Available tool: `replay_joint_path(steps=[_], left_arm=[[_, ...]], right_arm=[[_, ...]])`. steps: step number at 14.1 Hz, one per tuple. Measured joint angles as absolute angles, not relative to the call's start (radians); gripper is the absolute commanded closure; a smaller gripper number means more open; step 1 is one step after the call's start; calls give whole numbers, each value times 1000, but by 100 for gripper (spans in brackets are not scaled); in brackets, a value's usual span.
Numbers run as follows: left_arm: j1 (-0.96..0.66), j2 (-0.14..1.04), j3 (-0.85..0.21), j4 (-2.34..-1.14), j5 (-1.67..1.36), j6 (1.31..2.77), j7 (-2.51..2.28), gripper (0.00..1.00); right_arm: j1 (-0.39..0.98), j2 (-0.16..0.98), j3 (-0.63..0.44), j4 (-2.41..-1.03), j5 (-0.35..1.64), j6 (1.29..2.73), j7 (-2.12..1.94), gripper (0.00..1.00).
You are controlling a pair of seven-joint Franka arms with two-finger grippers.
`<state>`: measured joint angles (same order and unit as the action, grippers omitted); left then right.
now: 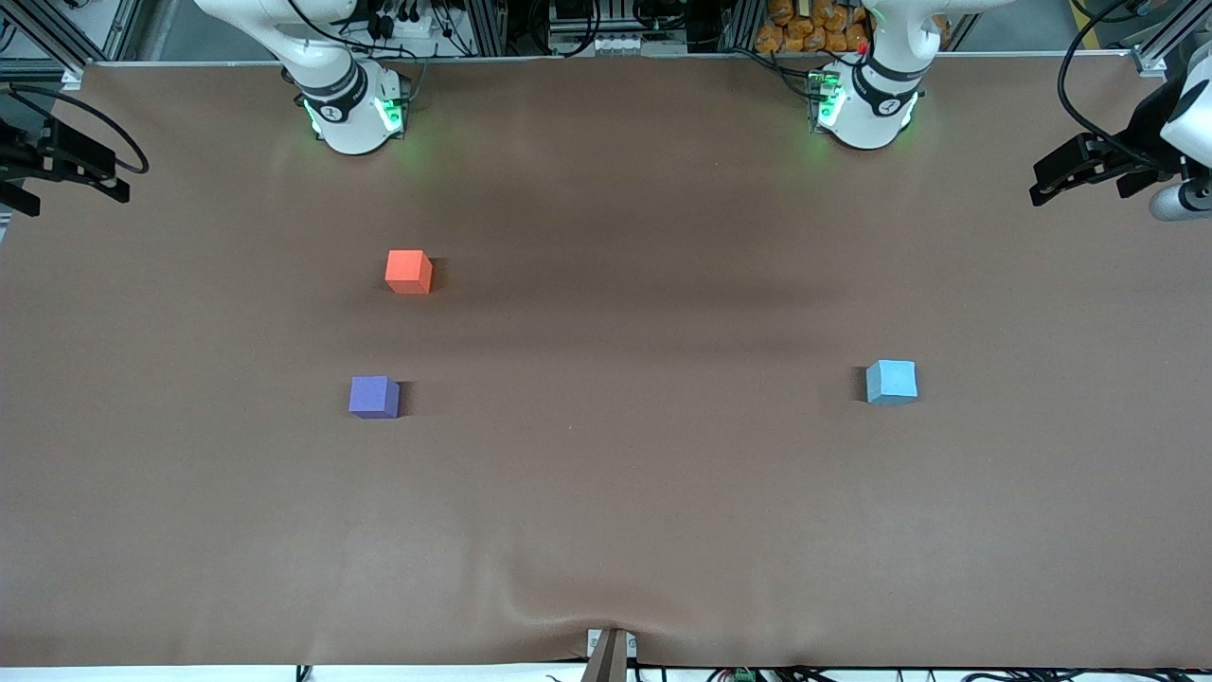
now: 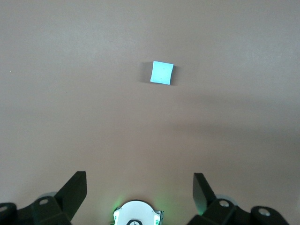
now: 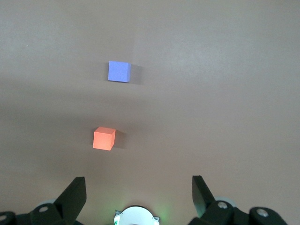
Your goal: Place blue block between orange and purple blocks
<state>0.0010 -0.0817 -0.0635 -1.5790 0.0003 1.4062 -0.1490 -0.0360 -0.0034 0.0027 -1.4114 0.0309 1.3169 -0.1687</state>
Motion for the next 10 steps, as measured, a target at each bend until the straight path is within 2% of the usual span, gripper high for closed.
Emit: replay_joint_path(steps=[10], left_arm=[[2, -82, -63, -1603, 0, 1406, -149, 0]], right_arm=[[-36, -3, 3, -1411, 31, 1317, -169, 0]])
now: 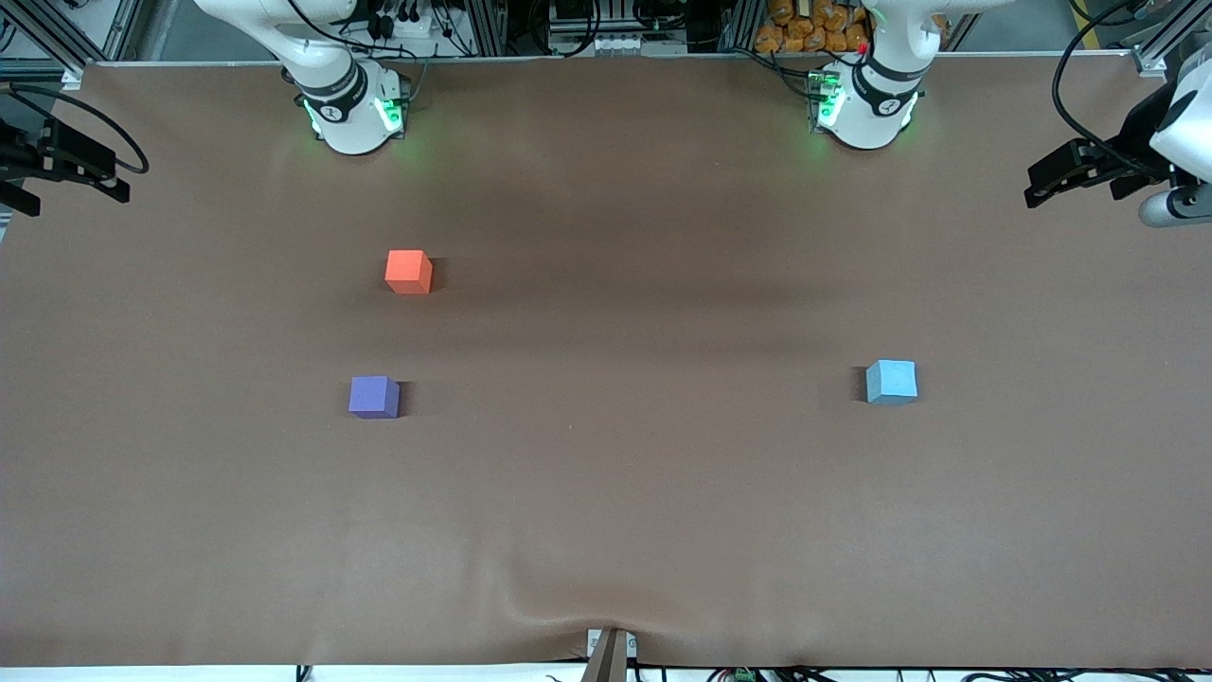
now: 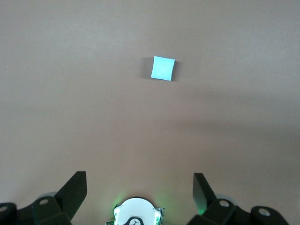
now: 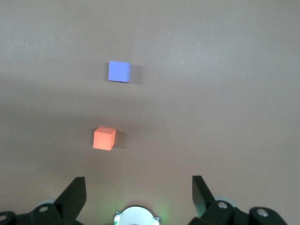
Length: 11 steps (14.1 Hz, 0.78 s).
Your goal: Place blue block between orange and purple blocks
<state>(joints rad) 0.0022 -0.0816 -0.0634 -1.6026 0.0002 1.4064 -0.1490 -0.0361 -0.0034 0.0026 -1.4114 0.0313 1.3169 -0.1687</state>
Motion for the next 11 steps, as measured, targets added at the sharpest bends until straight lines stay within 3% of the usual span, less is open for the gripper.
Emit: replay_joint_path(steps=[11], left_arm=[[2, -76, -63, -1654, 0, 1472, -149, 0]], right_arm=[[-36, -3, 3, -1411, 32, 1316, -169, 0]])
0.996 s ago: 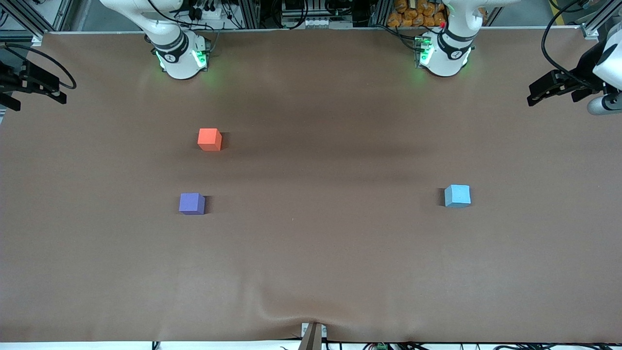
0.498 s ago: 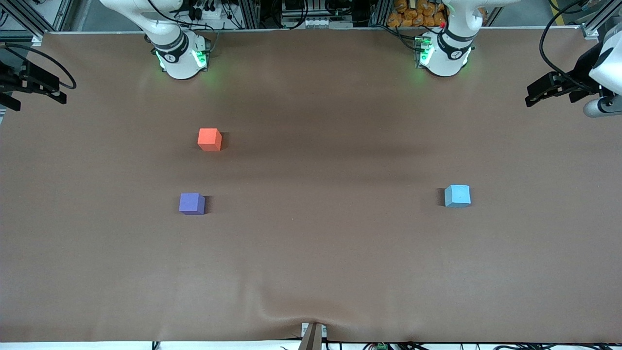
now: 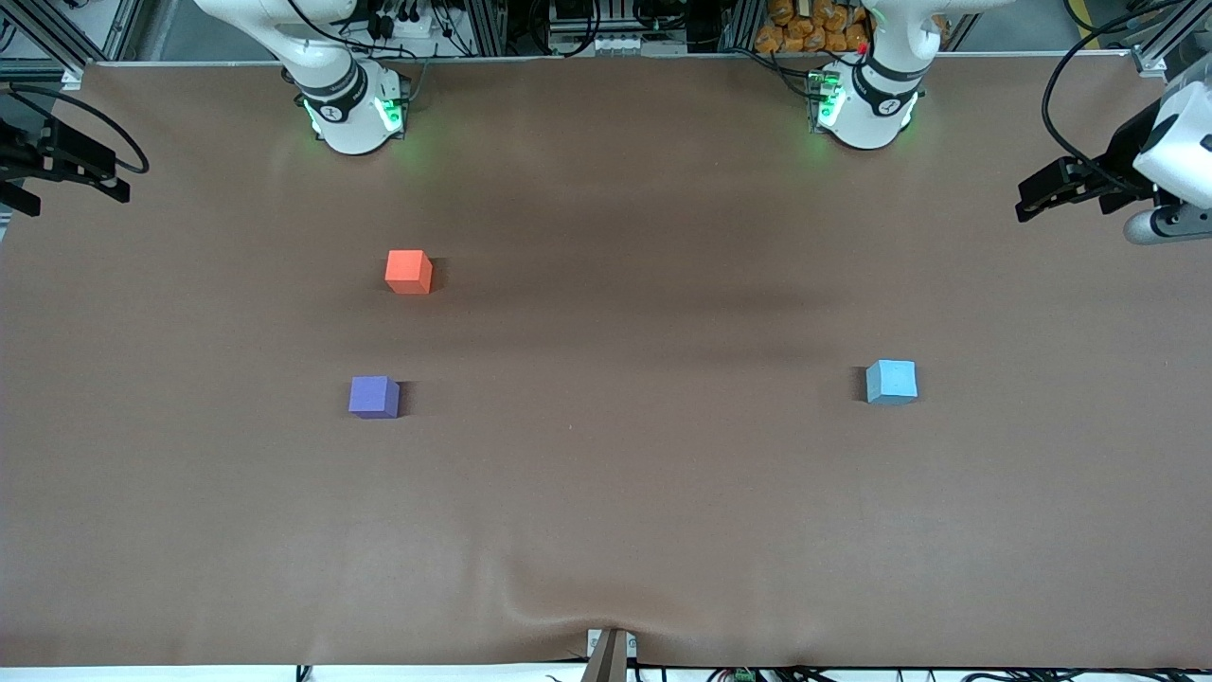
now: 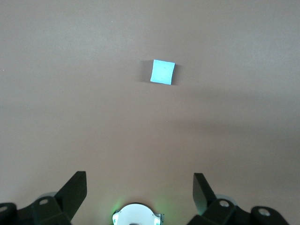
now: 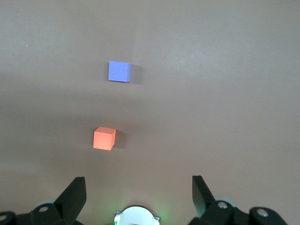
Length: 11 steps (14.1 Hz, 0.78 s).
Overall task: Place blue block between orange and purple blocks
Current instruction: 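Move the left gripper down toward the light-blue block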
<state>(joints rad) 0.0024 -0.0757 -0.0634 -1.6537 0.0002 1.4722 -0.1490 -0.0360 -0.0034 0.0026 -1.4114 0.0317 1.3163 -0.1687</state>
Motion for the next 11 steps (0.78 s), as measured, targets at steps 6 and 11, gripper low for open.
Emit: replay_joint_path(steps=[6, 11], left_arm=[[4, -74, -63, -1708, 0, 1533, -149, 0], [5, -73, -63, -1763, 0, 1587, -149, 0]], right_arm=[[-36, -3, 3, -1411, 32, 1314, -169, 0], [-36, -3, 3, -1411, 32, 1313, -169, 0]])
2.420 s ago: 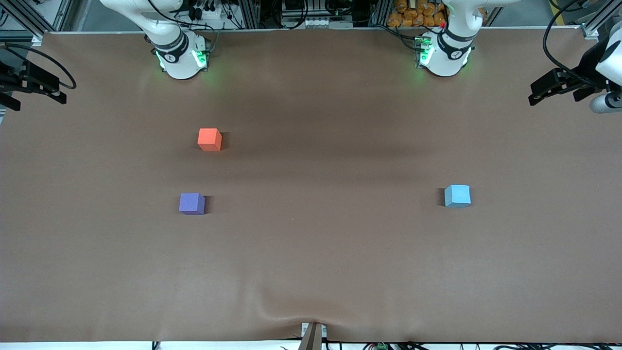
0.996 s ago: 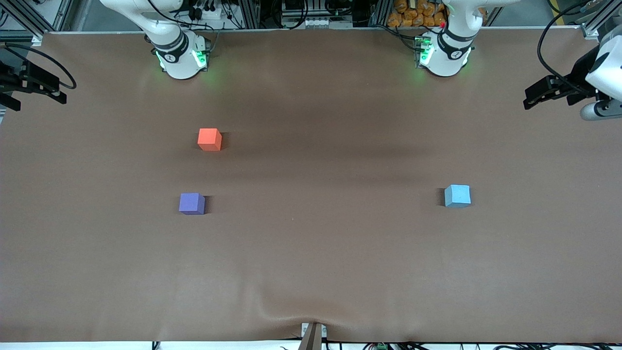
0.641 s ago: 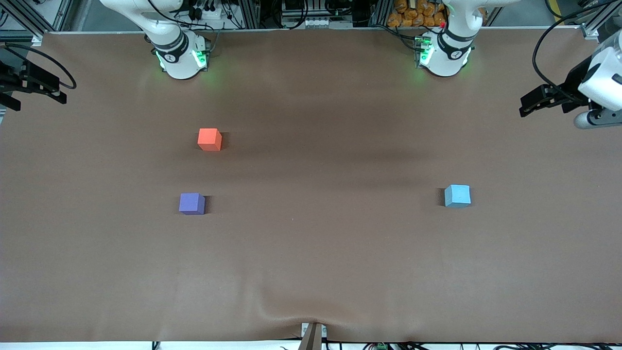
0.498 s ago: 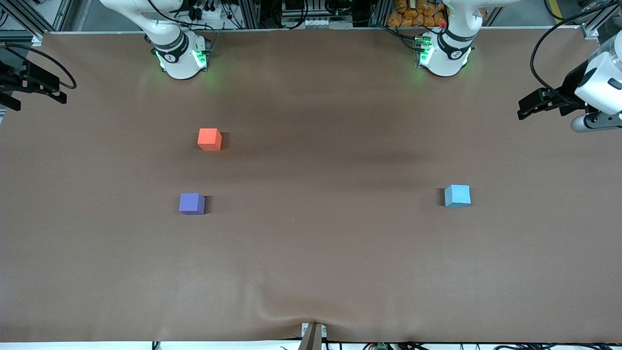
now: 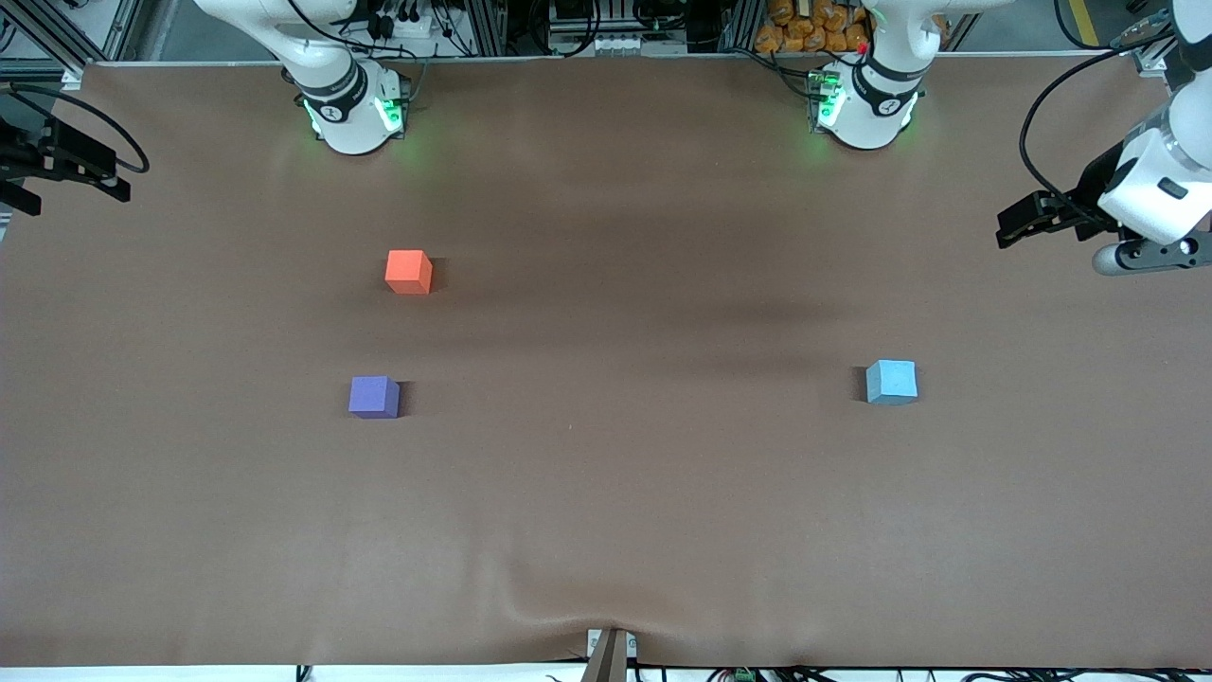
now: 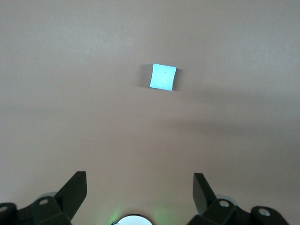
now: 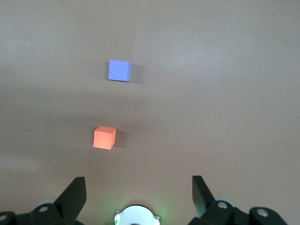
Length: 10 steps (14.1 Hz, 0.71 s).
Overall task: Place blue block between orange and purple blocks
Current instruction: 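Move the left gripper down toward the light-blue block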
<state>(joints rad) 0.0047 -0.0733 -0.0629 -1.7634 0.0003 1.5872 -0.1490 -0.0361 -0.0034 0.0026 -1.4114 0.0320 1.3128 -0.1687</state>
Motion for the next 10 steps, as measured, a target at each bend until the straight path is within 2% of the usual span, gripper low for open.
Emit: replay_joint_path(steps=[10], left_arm=[[5, -72, -63, -1890, 0, 1705, -149, 0]], right_arm=[[-36, -3, 3, -1411, 32, 1312, -169, 0]])
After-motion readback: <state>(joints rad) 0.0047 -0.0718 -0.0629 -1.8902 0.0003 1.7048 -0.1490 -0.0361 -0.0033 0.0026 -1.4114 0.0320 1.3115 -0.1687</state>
